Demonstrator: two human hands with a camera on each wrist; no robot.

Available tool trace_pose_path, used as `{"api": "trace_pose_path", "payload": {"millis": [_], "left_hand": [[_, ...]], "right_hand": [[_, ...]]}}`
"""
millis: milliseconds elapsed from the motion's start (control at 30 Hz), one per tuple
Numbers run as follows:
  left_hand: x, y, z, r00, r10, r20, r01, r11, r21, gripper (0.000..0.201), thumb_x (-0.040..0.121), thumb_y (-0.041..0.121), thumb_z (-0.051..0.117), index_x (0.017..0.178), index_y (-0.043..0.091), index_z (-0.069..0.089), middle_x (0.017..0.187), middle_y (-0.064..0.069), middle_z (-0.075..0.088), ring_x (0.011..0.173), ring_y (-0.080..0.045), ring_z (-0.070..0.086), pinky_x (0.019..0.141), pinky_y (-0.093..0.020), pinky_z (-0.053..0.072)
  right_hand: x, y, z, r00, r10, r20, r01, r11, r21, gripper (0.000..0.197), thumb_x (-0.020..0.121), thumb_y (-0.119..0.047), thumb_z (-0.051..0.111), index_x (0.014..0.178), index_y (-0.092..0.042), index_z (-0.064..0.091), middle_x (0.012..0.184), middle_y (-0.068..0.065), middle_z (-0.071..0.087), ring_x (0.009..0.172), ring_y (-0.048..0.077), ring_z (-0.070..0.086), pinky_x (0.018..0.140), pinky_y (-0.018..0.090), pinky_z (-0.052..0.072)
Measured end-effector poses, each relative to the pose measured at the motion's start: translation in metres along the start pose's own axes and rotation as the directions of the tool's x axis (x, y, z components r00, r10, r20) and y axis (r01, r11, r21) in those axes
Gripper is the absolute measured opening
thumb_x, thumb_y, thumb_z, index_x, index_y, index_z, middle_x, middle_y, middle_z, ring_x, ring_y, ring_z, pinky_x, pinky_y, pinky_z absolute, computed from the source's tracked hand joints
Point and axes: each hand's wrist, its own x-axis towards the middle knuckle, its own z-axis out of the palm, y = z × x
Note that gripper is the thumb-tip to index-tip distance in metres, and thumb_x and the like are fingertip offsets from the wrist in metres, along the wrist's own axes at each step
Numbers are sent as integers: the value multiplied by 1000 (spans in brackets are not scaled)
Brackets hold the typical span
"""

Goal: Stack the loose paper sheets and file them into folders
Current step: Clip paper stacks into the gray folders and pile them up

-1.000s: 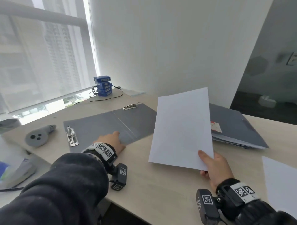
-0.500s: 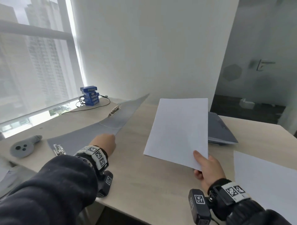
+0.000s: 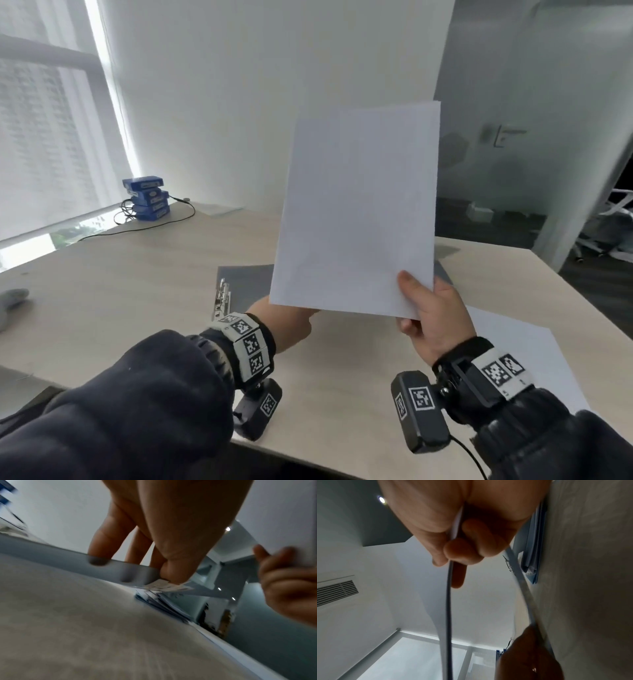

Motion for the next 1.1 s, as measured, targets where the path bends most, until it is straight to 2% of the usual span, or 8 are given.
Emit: {"api": "trace_pose_path", "payload": {"millis": [67, 333, 467, 567, 667, 800, 967, 1100], "left_hand": [[0, 20, -1, 995, 62, 80, -64, 998, 22, 46, 93, 9, 41, 129, 30, 60, 114, 0, 66, 99, -27, 62, 76, -32, 51], [-21, 37, 5, 969, 193, 156, -159, 966, -203, 33, 95, 29, 50, 120, 36, 71, 115, 8, 71, 107, -17, 63, 91, -30, 52], [-22, 12, 8, 996, 34, 81, 7, 888, -461, 24, 93, 34, 57, 108, 37, 75, 107, 17, 72, 99, -6, 64, 91, -24, 49], [-20, -21, 10, 984, -174, -36, 118, 789, -603, 17, 92, 27, 60, 90, 35, 75, 84, 21, 68, 77, 2, 60, 75, -21, 43], [-23, -63, 21, 886, -451, -108, 231, 631, -740, 20, 92, 19, 60, 90, 34, 73, 73, 18, 65, 64, -1, 57, 66, -23, 41], [-35, -108, 40, 751, -657, -70, 281, 413, -866, 26, 93, 15, 56, 112, 23, 72, 105, 2, 72, 84, -16, 66, 72, -27, 48], [-42, -136, 65, 661, -737, 141, 327, 115, -938, 30, 85, 25, 52, 103, 36, 73, 95, 3, 78, 88, -24, 74, 87, -48, 60], [-31, -153, 99, 724, -671, 159, 338, 144, -930, 33, 76, 44, 57, 107, 49, 68, 97, 10, 78, 92, -22, 76, 86, -54, 60]], "right_hand": [[3, 2, -9, 998, 15, -53, -18, 998, -65, 8, 97, -19, 64, 102, -13, 68, 81, 1, 67, 52, 10, 51, 37, 21, 34], [20, 35, -46, 953, 110, -284, -199, 930, -307, 15, 97, -29, 64, 101, -15, 68, 84, 6, 67, 45, 15, 49, 44, 23, 35], [19, 48, -46, 941, 156, -301, -257, 907, -334, 14, 98, -26, 63, 100, -13, 68, 84, 6, 67, 45, 15, 48, 43, 22, 33], [18, 51, -39, 947, 174, -272, -266, 897, -353, 12, 99, -24, 62, 97, -14, 68, 82, 5, 67, 46, 16, 47, 46, 24, 33], [17, 54, -27, 955, 190, -229, -267, 887, -378, 11, 99, -25, 61, 97, -17, 68, 83, 4, 68, 47, 16, 48, 46, 25, 33], [18, 57, -6, 970, 196, -144, -239, 871, -428, 11, 99, -23, 60, 98, -15, 68, 82, 6, 68, 46, 16, 47, 45, 26, 34], [25, 63, 23, 976, 214, -44, -211, 867, -452, 14, 99, -21, 62, 96, -10, 69, 74, 5, 66, 44, 16, 44, 43, 25, 34], [32, 75, 40, 959, 282, -28, -269, 875, -402, 10, 97, -19, 65, 97, -11, 70, 80, 3, 69, 48, 14, 45, 39, 20, 36]]}}
